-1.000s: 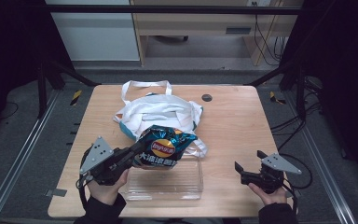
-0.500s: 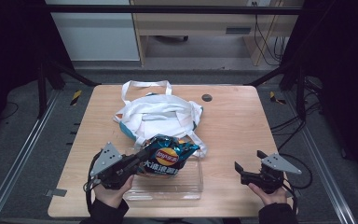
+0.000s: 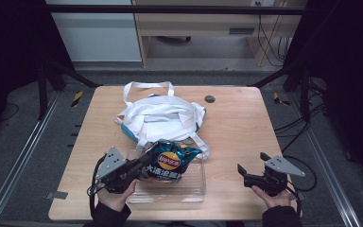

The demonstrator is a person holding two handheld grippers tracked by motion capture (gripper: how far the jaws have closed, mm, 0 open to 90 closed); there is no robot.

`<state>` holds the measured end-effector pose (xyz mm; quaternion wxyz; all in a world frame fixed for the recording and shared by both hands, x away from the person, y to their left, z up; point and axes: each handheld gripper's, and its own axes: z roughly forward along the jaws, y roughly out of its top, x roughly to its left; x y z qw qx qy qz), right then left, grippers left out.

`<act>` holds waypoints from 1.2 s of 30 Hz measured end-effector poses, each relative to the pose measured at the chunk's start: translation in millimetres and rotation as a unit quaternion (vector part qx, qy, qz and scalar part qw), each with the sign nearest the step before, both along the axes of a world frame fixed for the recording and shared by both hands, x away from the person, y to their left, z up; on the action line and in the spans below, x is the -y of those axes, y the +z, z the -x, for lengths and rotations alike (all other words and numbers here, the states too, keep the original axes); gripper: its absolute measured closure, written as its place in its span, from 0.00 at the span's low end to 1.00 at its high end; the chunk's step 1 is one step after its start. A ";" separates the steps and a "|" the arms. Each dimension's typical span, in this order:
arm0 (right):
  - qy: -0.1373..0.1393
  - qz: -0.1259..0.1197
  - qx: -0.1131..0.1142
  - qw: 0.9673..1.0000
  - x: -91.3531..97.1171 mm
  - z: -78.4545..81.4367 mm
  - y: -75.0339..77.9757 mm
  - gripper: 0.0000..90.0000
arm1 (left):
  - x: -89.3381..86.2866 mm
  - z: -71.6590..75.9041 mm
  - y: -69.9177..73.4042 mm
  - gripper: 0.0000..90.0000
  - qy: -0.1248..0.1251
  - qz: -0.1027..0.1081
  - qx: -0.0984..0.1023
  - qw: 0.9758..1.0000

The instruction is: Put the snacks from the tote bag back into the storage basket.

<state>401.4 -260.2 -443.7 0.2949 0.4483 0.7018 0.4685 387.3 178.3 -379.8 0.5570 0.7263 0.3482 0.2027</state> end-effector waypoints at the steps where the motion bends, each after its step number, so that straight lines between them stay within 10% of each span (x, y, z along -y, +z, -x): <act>1: 0.000 -0.001 -0.001 1.000 -0.2 0.1 0.1 0.07 | -0.8 -0.2 -0.7 1.00 0.003 0.001 -0.001 1.000; 36: 0.001 0.000 -0.003 1.000 -0.4 -0.9 -0.7 0.07 | -14.7 -16.4 -19.7 1.00 0.069 -0.010 -0.020 0.997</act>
